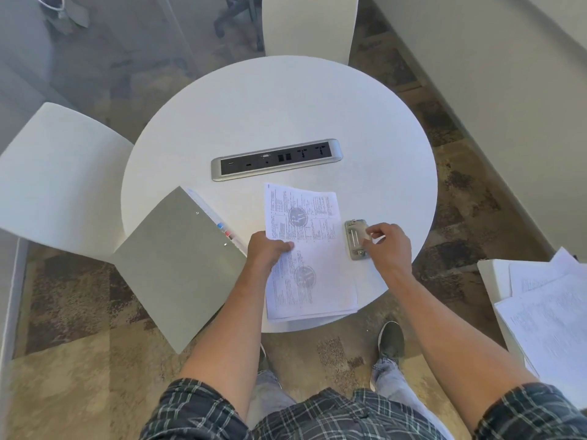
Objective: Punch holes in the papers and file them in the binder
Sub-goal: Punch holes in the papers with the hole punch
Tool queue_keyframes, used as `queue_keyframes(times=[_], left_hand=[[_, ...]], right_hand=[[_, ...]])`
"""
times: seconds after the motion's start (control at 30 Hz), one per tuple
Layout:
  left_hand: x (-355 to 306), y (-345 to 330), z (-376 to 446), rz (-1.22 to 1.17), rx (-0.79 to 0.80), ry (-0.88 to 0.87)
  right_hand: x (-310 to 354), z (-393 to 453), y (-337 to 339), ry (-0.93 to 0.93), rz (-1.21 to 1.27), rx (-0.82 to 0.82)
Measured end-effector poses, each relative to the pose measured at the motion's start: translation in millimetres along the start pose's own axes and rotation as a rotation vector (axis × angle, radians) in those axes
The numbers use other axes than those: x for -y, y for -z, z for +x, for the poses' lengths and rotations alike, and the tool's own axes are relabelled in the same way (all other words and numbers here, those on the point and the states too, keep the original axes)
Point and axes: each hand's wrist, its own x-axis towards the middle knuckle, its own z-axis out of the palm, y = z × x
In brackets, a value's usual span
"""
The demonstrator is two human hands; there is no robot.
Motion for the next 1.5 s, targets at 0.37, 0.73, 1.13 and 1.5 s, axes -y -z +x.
queue_keyframes(times=[0.37,0.73,1.13,1.5], left_hand=[[-6.8,1.6,3.7,-0.022,-0.002,0.037],[-0.8,-4.7,7.5,0.069,-0.048,0.051],[7.1,-9.8,0.5,0.081,-0.122,0.085],[6.0,-7.3,2.2,-0.033,-0.121,0.066]], right_hand=[[-15.4,-6.5,-2.9,-0.017,-0.010,0.145],[-9.6,-6.0,-2.1,0.008,-0.041,0.107],[-15.0,-8.1,0.5,0.001,0.012,0.176],[-17.1,-3.8,-0.2,-0.018,0.018,0.196]])
